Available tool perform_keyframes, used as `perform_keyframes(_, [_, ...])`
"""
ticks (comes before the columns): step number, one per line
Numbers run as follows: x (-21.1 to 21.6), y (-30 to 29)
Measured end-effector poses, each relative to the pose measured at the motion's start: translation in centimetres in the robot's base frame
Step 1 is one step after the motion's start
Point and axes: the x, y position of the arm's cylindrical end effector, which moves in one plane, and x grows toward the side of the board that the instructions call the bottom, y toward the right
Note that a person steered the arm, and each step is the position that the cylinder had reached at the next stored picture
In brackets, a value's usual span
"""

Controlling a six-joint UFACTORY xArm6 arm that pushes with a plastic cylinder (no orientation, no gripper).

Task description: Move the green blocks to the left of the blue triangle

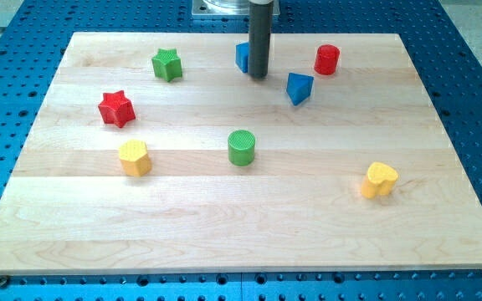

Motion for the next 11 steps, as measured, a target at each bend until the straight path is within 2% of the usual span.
perform_keyframes(2, [-3.2, -0.4])
perform_keyframes(3, [-0.8, -2.8])
perform_keyframes(4, [4.0, -3.3])
perform_keyframes(6, [4.6, -24.1])
perform_keyframes(7, [-1.2, -21.7])
perform_keyframes(8, [0.5, -13.9])
perform_keyframes(9, [1.5, -9.5])
perform_keyframes(11, [5.8, -9.8])
